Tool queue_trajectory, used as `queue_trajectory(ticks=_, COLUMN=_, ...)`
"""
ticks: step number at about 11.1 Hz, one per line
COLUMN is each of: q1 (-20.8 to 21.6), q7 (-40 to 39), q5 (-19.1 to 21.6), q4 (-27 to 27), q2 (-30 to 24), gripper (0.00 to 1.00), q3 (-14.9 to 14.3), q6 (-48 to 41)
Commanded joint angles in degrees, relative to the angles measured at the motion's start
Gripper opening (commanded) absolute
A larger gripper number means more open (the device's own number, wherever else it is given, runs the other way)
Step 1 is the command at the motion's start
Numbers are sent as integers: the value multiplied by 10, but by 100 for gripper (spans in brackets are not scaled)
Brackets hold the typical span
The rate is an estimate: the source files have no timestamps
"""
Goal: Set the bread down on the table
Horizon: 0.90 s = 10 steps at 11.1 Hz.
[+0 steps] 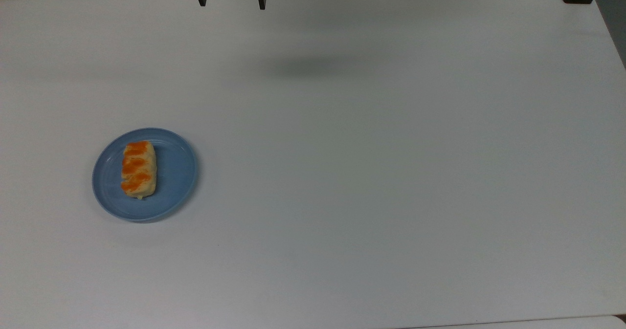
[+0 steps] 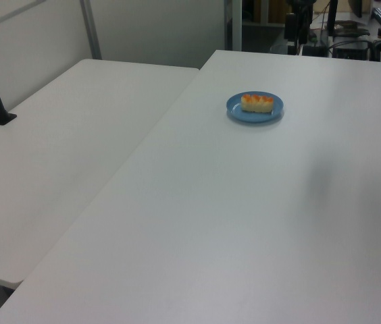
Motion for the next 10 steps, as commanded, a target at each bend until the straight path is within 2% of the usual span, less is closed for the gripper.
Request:
queue_trajectory(ticks=1, q1=5, q7=-6, q5=-2, q4=-1, q2=-2, gripper=100, q3=-6, q6=-9)
queue_trajectory(ticks=10, q1=1, q7=-21, q5=-3, q4=3, q2=-3, gripper=100, q3=-8, q6=-9)
